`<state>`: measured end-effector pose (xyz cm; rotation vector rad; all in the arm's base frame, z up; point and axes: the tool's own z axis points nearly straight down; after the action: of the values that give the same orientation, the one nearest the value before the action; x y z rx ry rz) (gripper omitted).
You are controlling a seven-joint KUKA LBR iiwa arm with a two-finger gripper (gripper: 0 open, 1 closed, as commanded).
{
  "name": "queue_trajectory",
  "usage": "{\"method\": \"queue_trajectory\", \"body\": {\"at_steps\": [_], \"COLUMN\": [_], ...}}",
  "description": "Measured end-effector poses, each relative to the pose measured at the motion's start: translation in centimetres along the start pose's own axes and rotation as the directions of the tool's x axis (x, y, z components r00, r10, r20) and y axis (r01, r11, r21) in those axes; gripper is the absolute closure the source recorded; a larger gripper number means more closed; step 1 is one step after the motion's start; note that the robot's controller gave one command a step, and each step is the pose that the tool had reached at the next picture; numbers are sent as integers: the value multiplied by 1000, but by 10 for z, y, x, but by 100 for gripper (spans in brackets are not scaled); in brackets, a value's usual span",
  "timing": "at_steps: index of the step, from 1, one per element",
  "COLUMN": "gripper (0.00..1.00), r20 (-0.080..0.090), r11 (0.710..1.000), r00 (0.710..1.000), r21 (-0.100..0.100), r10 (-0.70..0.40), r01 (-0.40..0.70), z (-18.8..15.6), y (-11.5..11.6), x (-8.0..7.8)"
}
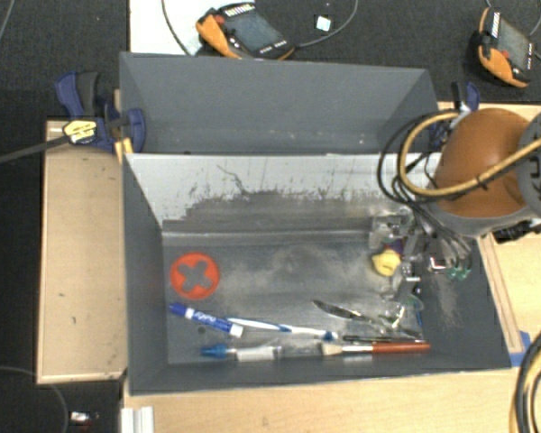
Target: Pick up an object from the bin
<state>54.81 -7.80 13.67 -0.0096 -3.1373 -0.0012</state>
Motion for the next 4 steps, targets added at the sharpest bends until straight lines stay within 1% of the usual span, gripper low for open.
{"method": "queue_trajectory", "body": {"at_steps": [1,2,3,4], "gripper": [0,0,0,0], "r20": [7,9,17,12], "r11": [1000,980,995,983], "r00": [1000,980,995,983], "r21": [1,-1,1,8], "r10": [-4,-198,-95,-183], "r01": [4,198,95,183], "z": [-4,66,66,66], "y": [0,-49,38,-54], "x": [-2,60,26,21]}}
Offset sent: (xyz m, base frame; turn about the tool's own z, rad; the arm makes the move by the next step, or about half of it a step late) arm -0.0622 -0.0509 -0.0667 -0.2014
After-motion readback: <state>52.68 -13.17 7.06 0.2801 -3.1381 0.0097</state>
